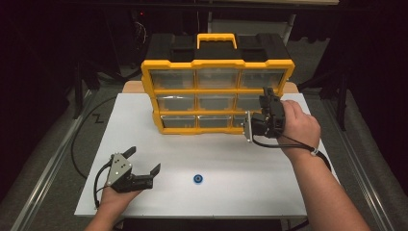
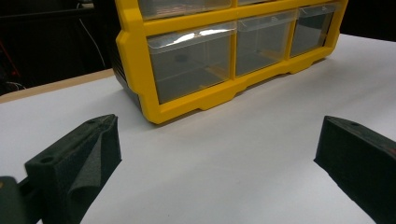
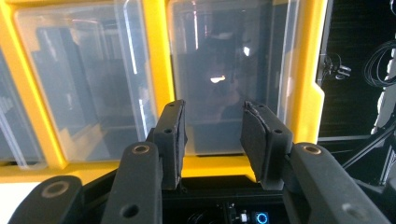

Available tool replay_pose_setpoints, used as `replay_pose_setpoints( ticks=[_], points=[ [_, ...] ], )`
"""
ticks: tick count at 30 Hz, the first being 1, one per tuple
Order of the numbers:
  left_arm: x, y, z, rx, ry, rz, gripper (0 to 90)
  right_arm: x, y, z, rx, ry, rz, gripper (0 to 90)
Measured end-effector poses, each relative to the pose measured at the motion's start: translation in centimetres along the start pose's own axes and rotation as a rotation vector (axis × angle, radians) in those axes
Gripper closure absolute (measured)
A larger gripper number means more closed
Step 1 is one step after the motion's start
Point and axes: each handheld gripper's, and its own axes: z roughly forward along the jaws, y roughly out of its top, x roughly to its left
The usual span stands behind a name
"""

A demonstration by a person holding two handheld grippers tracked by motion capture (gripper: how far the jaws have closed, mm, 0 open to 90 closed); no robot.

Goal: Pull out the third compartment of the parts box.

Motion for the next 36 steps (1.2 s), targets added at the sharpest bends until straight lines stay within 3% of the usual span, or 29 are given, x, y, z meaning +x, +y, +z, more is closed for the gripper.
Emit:
replay_pose_setpoints(
  ticks=[20,36],
  points=[
    [0.1,0.0,-0.1,-0.004,-0.002,0.002,0.8,-2.7,1.0,1.5,0.01,-0.035,-0.014,65.8],
    [0.1,0.0,-0.1,-0.003,-0.005,0.001,1.2,-3.3,1.7,2.6,0.025,-0.044,-0.019,73.4]
  ],
)
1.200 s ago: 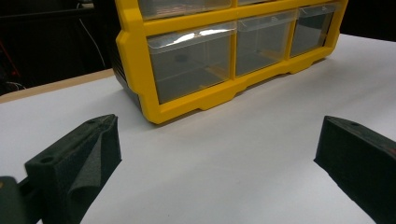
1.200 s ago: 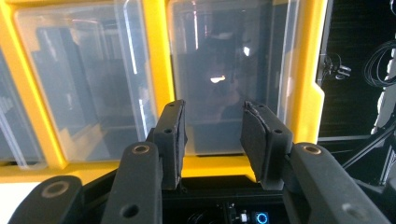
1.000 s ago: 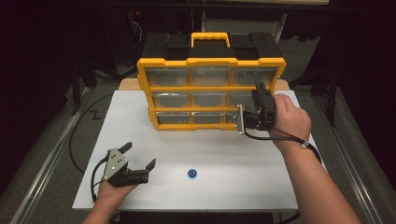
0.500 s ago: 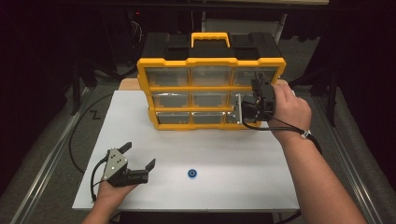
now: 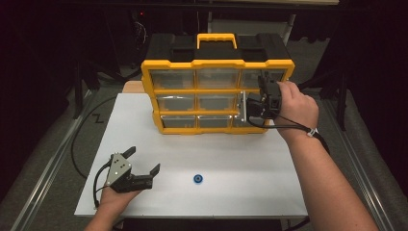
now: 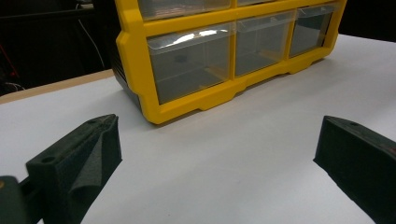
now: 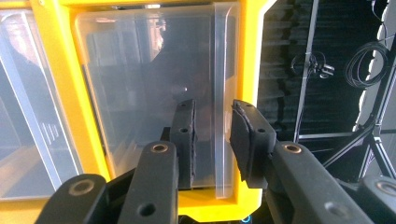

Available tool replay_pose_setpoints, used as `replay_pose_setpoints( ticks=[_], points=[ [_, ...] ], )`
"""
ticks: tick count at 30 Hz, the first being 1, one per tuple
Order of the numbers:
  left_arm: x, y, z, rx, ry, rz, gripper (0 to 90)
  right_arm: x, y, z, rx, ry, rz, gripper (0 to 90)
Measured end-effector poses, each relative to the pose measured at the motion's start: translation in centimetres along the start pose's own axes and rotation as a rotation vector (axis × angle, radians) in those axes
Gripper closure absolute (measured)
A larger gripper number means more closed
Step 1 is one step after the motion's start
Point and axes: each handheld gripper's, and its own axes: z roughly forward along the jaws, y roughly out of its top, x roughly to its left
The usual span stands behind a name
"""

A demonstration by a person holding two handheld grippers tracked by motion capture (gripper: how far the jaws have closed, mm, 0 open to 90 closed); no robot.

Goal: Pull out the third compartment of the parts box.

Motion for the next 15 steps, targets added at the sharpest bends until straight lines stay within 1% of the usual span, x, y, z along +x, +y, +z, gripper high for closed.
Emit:
replay_pose_setpoints(
  ticks=[2,4,5,7,9,12,13,14,15],
  points=[
    [0.01,-0.01,0.0,0.0,0.0,0.0,1.3,0.04,0.02,0.09,0.002,-0.002,0.002,74.0],
    [0.01,-0.01,0.0,-0.001,0.002,0.0,1.3,0.02,0.02,0.16,0.004,-0.005,-0.006,74.2],
    [0.02,0.0,-0.01,-0.003,0.002,-0.001,1.3,0.01,0.09,0.17,0.016,-0.001,0.002,74.9],
    [0.01,0.0,0.0,-0.002,0.002,-0.001,1.4,0.06,0.14,0.18,0.018,-0.001,0.005,74.9],
    [-0.01,0.0,0.0,0.0,0.0,0.001,1.5,0.12,0.2,0.23,0.009,-0.011,-0.003,75.3],
    [-0.01,0.0,0.0,-0.001,-0.001,0.0,1.7,0.23,0.28,0.23,0.017,-0.021,-0.01,76.9],
    [0.0,0.0,0.0,-0.001,-0.001,0.0,1.7,0.3,0.27,0.27,0.012,-0.032,-0.012,77.3],
    [0.0,0.0,0.0,-0.001,-0.001,0.0,1.7,0.3,0.27,0.27,0.012,-0.032,-0.012,77.3],
    [0.02,0.0,-0.01,-0.002,-0.001,-0.001,1.8,0.43,0.29,0.31,0.012,-0.041,-0.008,77.6]
  ],
)
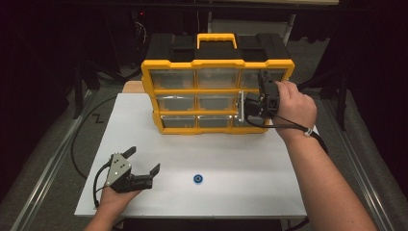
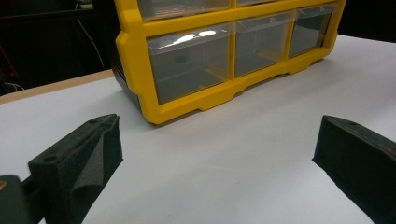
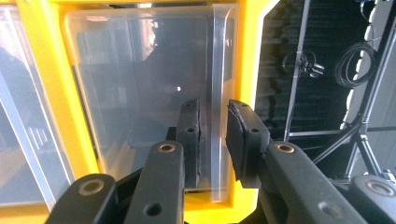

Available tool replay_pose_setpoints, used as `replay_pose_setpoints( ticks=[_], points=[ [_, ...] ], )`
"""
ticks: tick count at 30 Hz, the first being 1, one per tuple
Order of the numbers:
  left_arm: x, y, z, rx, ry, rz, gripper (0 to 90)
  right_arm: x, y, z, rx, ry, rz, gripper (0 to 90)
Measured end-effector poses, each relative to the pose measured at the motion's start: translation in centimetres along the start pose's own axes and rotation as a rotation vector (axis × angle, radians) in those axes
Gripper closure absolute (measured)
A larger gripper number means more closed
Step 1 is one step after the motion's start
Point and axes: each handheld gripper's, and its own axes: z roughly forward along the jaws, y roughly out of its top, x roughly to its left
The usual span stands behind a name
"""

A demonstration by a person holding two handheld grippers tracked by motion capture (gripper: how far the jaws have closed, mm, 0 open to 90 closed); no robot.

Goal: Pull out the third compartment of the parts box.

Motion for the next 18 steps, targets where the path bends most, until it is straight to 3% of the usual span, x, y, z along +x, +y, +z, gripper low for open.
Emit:
replay_pose_setpoints(
  ticks=[18],
  points=[
    [-0.05,0.02,-0.06,-0.005,-0.007,-0.003,2.3,0.14,0.14,0.14,0.007,-0.035,0.0,83.8]
  ],
)
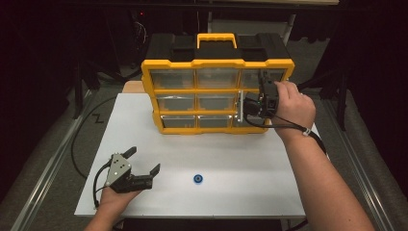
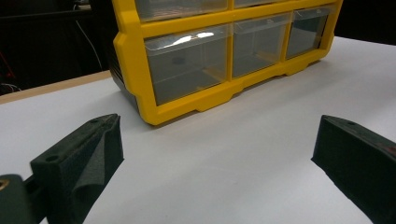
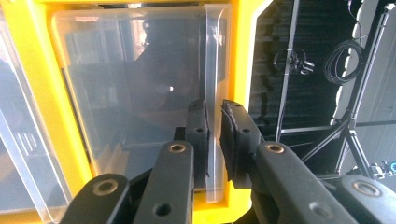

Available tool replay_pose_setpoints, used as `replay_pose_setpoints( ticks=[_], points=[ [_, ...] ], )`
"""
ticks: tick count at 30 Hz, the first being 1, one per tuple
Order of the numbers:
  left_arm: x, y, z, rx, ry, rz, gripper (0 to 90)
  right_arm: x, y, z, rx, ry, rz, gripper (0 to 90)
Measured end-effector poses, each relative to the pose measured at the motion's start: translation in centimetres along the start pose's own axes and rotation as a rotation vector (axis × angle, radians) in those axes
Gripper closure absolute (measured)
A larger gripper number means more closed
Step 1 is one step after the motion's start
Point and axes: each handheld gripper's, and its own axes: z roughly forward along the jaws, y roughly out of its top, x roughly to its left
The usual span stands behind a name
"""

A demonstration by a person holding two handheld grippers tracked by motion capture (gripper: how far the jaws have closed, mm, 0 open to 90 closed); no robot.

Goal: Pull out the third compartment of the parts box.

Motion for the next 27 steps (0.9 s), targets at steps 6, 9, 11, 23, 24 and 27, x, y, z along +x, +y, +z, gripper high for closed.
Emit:
replay_pose_setpoints(
  ticks=[6,9,11,23,24,27],
  points=[
    [0.0,0.0,0.0,0.001,-0.001,0.0,2.4,0.0,0.0,0.0,-0.003,-0.001,0.005,84.6],
    [0.0,0.0,0.0,0.002,-0.002,-0.001,2.4,-0.1,-0.1,-0.2,-0.002,0.0,0.013,84.9],
    [0.0,0.0,0.0,0.002,-0.003,-0.001,2.5,-0.1,0.0,-0.2,-0.002,0.0,0.019,85.0],
    [0.0,0.0,0.0,0.004,-0.008,0.001,2.6,0.0,0.0,-0.7,-0.001,-0.007,0.028,85.0],
    [0.0,0.0,0.0,0.004,-0.007,0.001,2.6,0.0,-0.1,-0.8,-0.007,-0.007,0.025,84.6],
    [-0.1,0.0,0.0,0.003,-0.007,0.0,2.6,-0.1,-0.1,-1.0,-0.007,-0.005,0.033,84.2]
  ],
)
